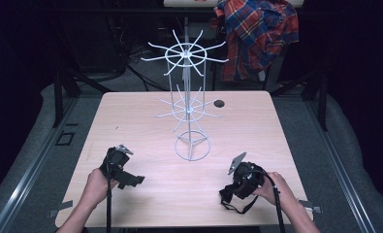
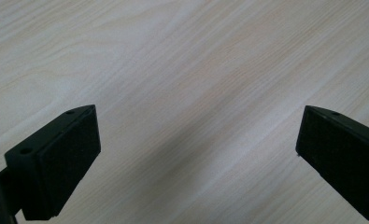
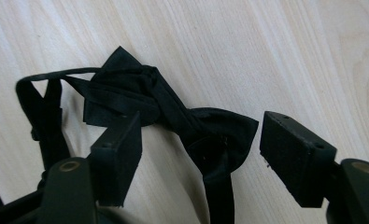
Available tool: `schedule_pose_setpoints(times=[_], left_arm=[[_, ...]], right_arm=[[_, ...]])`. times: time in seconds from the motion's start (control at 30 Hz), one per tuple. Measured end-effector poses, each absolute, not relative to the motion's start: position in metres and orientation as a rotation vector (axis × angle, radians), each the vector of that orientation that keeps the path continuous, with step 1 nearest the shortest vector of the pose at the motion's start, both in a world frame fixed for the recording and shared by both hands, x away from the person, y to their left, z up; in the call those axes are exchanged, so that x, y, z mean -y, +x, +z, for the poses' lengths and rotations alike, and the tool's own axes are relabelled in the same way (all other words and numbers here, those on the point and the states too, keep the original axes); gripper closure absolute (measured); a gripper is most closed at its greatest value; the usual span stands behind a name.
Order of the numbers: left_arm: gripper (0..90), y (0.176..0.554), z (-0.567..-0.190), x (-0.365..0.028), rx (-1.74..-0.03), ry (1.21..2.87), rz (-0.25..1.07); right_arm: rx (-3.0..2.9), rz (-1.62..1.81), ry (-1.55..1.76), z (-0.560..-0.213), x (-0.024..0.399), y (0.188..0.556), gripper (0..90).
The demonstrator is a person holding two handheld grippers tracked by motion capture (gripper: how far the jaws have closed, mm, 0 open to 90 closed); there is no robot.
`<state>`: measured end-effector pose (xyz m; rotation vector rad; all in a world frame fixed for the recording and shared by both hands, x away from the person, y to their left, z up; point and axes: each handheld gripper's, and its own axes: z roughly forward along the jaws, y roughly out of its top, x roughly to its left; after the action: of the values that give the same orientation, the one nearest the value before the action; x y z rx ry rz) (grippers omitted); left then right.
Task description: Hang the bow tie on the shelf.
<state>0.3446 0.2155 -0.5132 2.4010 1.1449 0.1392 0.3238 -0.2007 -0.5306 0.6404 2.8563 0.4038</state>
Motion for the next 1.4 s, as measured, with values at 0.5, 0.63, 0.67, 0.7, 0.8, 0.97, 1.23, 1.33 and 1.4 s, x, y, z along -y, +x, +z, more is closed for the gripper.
schedule_pose_setpoints(times=[0.5, 0.63, 0.67, 0.7, 0.8, 0.97, 1.23, 1.33, 1.4], left_arm=[[0.1, 0.344, -0.513, -0.215, -1.140, 2.403, 0.141], [0.1, 0.344, -0.513, -0.215, -1.141, 2.402, 0.137], [0.1, 0.344, -0.513, -0.216, -1.142, 2.406, 0.142], [0.1, 0.344, -0.513, -0.216, -1.142, 2.406, 0.142], [0.1, 0.343, -0.513, -0.215, -1.147, 2.405, 0.146], [0.1, 0.342, -0.514, -0.215, -1.146, 2.412, 0.157], [0.1, 0.343, -0.514, -0.215, -1.146, 2.413, 0.150], [0.0, 0.343, -0.513, -0.215, -1.141, 2.414, 0.153], [0.0, 0.343, -0.513, -0.215, -1.141, 2.414, 0.154]], right_arm=[[-2.857, 0.364, 0.728, -0.539, 0.199, 0.326, 68.1], [-2.837, 0.354, 0.834, -0.538, 0.202, 0.330, 70.8], [-2.837, 0.374, 0.877, -0.537, 0.202, 0.330, 71.0], [-2.837, 0.374, 0.877, -0.537, 0.202, 0.330, 71.0], [-2.833, 0.360, 0.886, -0.538, 0.201, 0.329, 73.8], [-2.829, 0.340, 0.881, -0.537, 0.199, 0.326, 77.4], [-2.807, 0.387, 0.909, -0.530, 0.199, 0.320, 80.7], [-2.807, 0.405, 0.926, -0.528, 0.200, 0.321, 80.9], [-2.800, 0.396, 0.925, -0.527, 0.200, 0.321, 80.9]])
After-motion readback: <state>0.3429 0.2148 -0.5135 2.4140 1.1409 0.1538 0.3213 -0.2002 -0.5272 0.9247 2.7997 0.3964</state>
